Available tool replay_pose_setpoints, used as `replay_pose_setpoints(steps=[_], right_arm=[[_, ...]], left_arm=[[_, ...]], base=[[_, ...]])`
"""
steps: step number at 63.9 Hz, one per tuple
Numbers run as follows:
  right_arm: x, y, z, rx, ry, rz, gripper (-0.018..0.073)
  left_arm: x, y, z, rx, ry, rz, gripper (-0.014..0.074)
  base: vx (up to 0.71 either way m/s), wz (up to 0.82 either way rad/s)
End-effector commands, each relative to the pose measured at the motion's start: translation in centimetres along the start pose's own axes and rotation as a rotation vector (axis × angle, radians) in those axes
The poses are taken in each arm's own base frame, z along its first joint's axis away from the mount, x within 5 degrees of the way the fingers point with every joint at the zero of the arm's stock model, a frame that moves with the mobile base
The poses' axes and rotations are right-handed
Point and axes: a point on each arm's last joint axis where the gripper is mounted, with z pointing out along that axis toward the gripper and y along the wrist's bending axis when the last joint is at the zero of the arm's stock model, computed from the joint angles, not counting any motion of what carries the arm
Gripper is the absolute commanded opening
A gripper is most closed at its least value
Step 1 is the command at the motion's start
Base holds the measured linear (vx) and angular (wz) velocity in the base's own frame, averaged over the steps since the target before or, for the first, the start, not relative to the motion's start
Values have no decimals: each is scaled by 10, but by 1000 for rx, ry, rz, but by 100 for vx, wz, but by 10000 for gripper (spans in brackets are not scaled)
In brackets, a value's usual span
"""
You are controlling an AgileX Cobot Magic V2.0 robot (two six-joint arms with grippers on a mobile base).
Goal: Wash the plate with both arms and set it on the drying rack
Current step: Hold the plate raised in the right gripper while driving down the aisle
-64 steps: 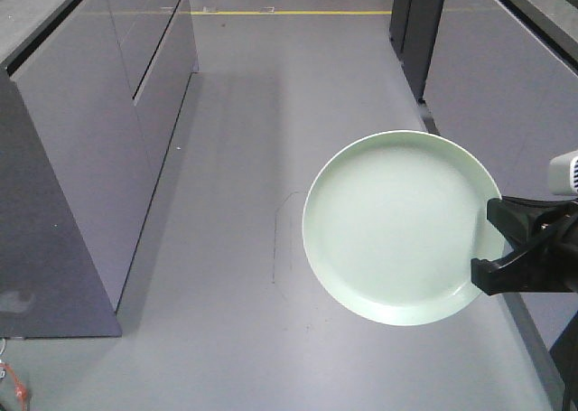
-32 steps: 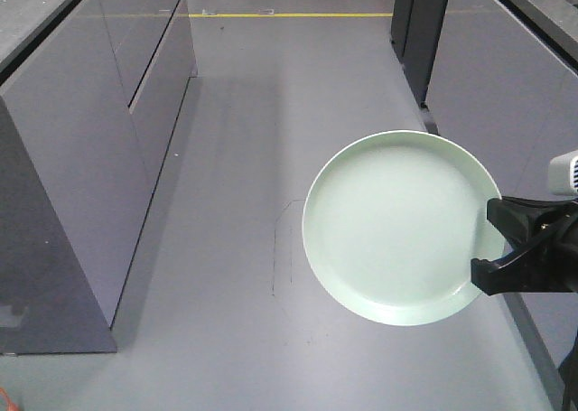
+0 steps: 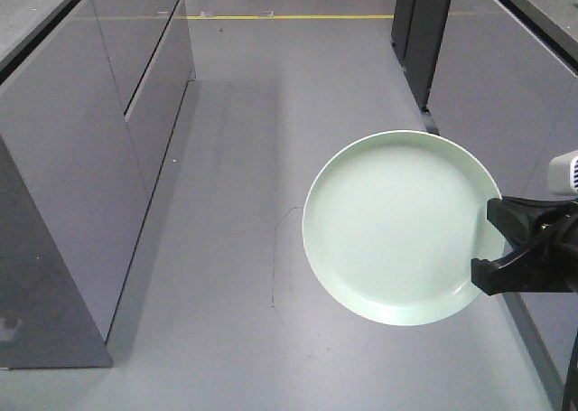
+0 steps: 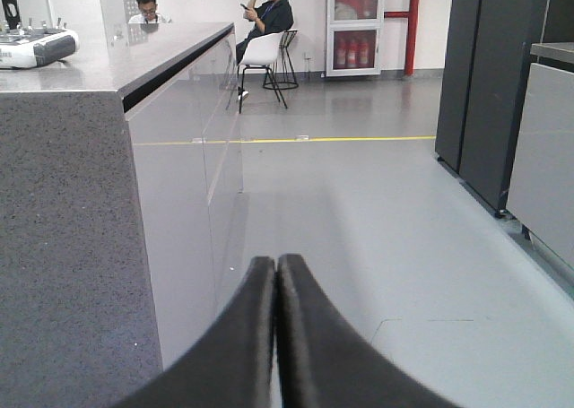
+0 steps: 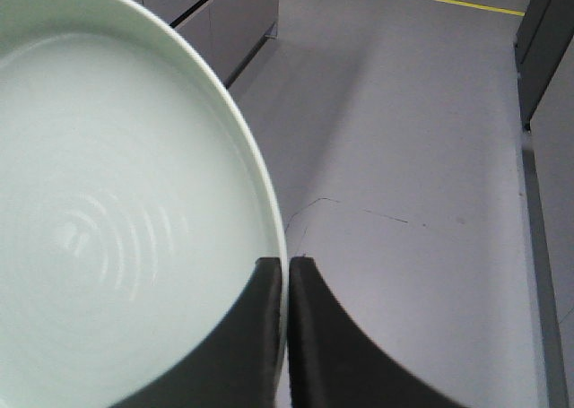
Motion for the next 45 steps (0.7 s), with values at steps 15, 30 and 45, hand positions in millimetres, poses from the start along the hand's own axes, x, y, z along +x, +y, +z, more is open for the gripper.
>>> replay_pose_setpoints(steps=[15,30,45], right_arm=[[-18,-1,-6,10,-117,-14,-9],[-18,-1,-6,10,-117,-14,-9],[-18,-1,-6,10,-117,-14,-9]], left_arm=[[0,0,0,9,-66,-13,-6],[0,0,0,9,-66,-13,-6],[0,0,0,9,-66,-13,-6]], base=[[10,-1],[12,0],[12,1]])
